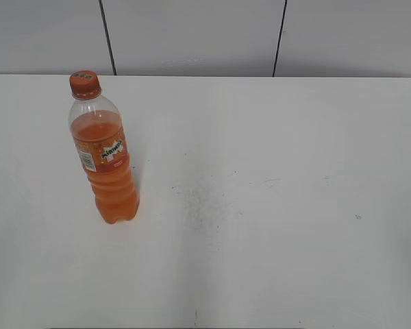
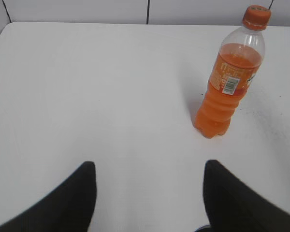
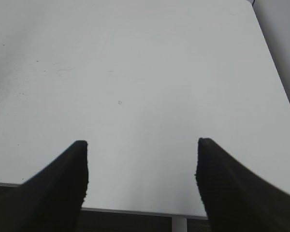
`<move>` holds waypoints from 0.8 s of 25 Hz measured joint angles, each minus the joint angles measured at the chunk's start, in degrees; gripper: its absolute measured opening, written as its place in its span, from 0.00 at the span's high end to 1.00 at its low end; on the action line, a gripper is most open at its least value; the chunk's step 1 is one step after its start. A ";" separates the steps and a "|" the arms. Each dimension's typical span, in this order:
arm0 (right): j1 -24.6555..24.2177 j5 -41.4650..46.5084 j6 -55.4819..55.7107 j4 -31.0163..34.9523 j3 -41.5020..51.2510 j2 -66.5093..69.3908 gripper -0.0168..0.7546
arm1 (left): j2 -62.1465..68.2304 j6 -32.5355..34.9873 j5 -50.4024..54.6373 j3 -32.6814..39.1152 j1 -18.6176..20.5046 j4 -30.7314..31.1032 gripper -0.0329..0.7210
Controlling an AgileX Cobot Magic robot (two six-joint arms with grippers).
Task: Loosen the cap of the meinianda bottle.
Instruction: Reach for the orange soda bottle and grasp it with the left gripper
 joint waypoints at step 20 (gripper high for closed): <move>0.00 0.00 0.00 0.00 0.00 0.00 0.30 | 0.00 0.00 0.00 0.00 0.00 0.00 0.38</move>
